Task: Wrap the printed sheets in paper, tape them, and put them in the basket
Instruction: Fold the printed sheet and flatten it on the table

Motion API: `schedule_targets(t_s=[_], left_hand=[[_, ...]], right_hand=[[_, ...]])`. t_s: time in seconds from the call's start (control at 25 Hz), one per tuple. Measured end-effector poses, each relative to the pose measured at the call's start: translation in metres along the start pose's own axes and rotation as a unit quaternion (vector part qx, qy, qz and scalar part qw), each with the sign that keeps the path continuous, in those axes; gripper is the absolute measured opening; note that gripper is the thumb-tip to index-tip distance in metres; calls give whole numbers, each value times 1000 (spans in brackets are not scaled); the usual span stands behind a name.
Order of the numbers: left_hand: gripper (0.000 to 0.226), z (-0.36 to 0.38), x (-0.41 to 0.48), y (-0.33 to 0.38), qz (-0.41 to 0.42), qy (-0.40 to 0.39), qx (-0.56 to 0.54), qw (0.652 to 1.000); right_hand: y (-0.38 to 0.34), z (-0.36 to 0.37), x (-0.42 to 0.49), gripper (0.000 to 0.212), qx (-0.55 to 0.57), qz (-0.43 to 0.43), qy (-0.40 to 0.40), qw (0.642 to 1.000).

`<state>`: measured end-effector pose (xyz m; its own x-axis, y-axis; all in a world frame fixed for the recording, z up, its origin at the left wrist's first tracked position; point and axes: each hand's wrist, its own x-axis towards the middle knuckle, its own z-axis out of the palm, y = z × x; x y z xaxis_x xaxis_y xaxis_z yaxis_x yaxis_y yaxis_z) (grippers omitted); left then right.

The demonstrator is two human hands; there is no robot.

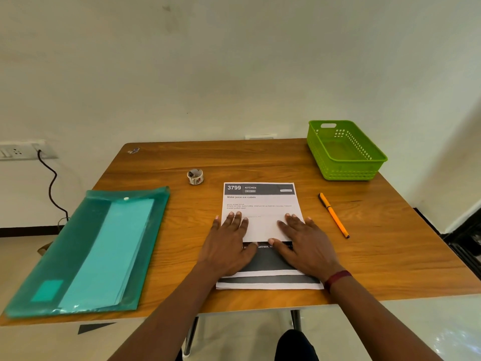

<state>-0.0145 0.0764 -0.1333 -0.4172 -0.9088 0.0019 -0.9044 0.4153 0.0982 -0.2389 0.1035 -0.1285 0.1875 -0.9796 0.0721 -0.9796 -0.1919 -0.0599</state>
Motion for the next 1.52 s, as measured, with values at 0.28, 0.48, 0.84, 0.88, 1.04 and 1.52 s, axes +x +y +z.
schedule_targets(t_s=[0.28,0.48,0.84,0.88,1.04,1.52], left_hand=[[60,-4,3,9,6,14,28,1000],[53,2,4,16,28,23,-18,999],[63,7,1,9,-28,18,-13,999],[65,6,1,7,-38,15,-16,999],[69,9,2,1,-51,15,-23,998],[73,3,2,-10,-64,83,-201,974]], right_hand=[[-19,-7,1,87,-89,2,-36,995],[-47,-4,9,70,-55,-19,-61,996],[-45,13,4,90,37,-21,-41,998],[-40,13,4,85,40,1,-45,998],[-17,11,3,77,29,60,-52,996],[-11,2,9,93,45,82,-53,994]])
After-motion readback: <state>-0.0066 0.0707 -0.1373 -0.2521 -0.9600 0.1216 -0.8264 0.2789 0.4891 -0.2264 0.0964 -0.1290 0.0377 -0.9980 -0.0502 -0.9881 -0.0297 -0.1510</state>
